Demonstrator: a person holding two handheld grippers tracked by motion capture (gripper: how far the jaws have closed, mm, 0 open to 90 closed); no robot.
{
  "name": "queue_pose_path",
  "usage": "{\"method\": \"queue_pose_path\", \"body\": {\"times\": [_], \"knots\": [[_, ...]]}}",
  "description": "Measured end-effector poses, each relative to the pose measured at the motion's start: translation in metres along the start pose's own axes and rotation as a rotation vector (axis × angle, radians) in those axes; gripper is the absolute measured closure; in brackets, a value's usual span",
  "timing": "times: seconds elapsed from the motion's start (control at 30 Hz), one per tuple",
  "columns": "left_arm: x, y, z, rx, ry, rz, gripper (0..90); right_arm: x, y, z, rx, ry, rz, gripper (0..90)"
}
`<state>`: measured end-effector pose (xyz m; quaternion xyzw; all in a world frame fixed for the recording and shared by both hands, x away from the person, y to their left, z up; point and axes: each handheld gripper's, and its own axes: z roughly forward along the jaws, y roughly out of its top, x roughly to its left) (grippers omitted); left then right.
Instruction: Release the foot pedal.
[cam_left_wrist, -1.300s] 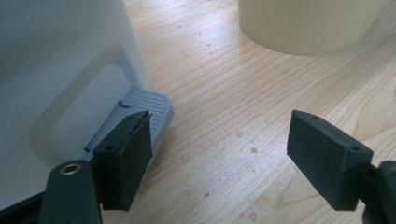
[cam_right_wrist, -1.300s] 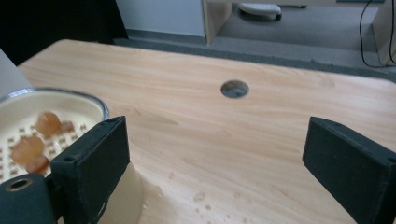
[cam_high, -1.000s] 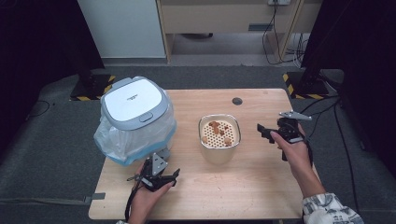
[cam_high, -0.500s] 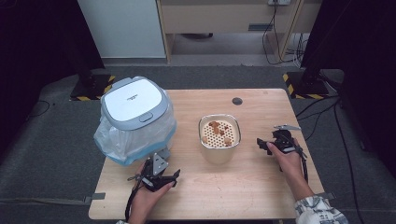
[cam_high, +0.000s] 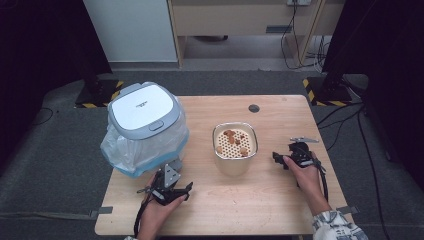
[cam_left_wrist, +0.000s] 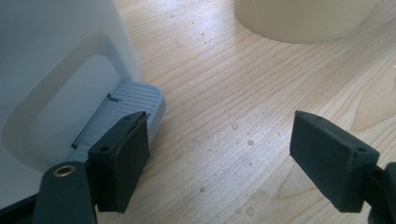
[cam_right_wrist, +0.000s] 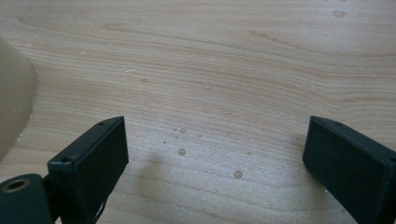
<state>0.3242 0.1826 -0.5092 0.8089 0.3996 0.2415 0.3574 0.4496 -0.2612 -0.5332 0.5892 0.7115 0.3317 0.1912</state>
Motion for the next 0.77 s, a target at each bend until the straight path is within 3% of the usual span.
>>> {"method": "queue_pose_path", "body": {"times": [0.27,0.43,0.77], "knots": [[0.000,0.000,0.000,0.002,-0.001,0.001,19.0,0.006,-0.004,0.001,-0.020,-0.016,-0.025,5.7],[0.000,0.000,0.000,0.002,-0.001,0.001,19.0,0.015,-0.007,0.004,-0.017,-0.078,-0.099,4.5],[0.000,0.000,0.000,0.004,0.005,0.007,19.0,0.016,-0.012,0.001,-0.013,-0.083,-0.094,3.2]]}}
